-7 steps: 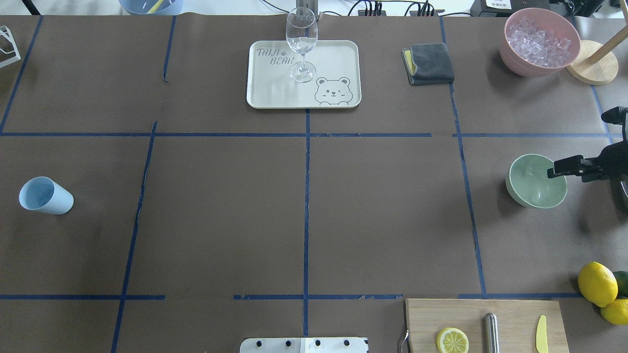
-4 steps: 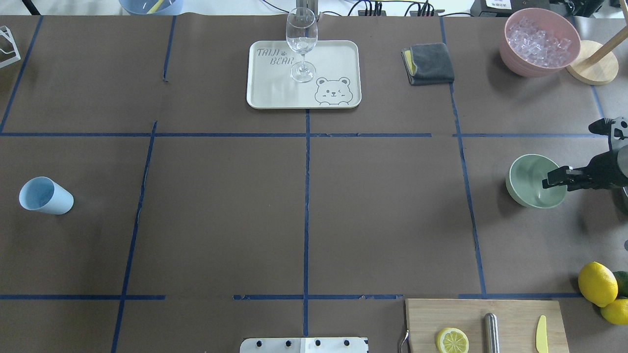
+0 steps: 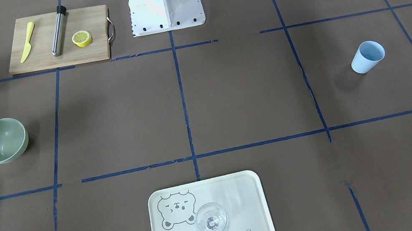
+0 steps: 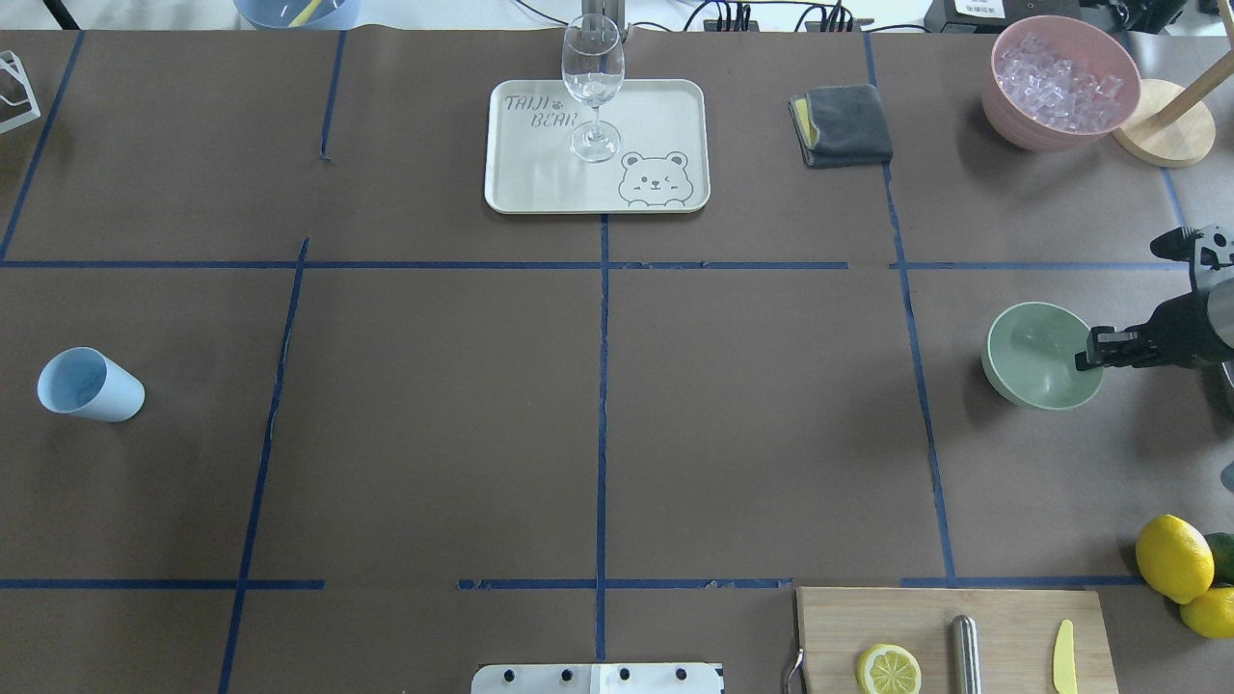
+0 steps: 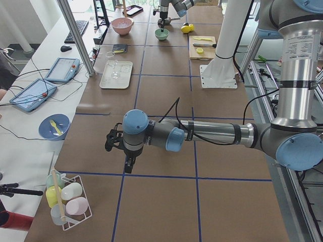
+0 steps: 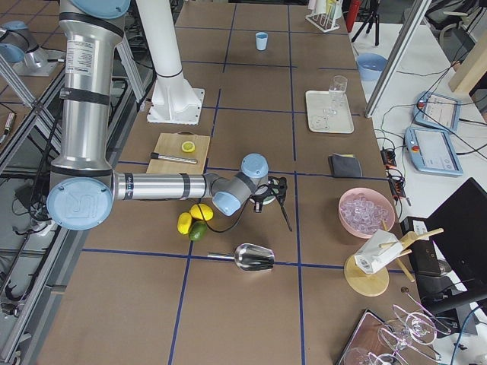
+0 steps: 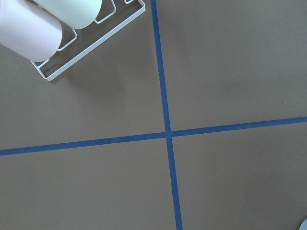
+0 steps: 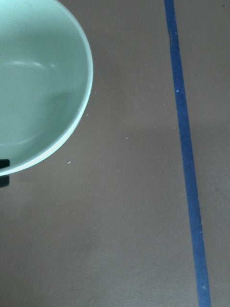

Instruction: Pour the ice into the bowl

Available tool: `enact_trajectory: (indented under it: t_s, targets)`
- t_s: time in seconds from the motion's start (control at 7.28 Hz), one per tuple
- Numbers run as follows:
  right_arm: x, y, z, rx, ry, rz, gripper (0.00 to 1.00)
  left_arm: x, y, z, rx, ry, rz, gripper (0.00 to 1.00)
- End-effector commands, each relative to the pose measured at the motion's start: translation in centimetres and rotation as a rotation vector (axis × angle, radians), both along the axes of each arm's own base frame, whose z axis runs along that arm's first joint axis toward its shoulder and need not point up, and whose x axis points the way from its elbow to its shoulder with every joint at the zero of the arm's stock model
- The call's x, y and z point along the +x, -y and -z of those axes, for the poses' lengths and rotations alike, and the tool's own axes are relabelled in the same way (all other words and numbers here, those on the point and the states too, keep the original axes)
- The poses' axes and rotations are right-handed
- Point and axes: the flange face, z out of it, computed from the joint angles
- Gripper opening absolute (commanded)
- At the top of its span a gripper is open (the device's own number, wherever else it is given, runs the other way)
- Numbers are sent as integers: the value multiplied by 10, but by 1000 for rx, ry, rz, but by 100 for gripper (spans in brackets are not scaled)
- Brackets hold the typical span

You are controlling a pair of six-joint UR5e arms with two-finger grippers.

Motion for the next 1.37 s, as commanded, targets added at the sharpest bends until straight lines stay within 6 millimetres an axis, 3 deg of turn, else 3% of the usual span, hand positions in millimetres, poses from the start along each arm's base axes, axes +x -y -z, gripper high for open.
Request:
enact_trajectory:
  t_s: [0.0,0.14,0.27,0.41,0.55,0.69,0.96,1.1,1.24]
  targets:
    - [9,1,54,-29,77,9,0,10,-24,60,96,-7,-1,100]
    - [13,-1,100,-63,98,-16,0,20,-52,81,95,-27,26,100]
    - [10,2,149,-89,108,-30,0,42,-87,85,112,-67,40,100]
    - [1,9,185,-127,134,-53,0,62,-125,77,178,-133,82,100]
    - [-26,16,219,-169,178,-68,0,97,-152,74,187,-181,152,100]
    - [-57,14,248,-214,209,-78,0,126,-168,77,140,-242,185,100]
    - [-144,-8,312,-285,256,-125,0,163,-171,83,130,-236,259,100]
    - [-192,-29,349,-325,257,-131,0,165,-177,78,140,-204,283,100]
    - [-251,-53,406,-310,196,-156,0,171,-180,77,152,-194,303,100]
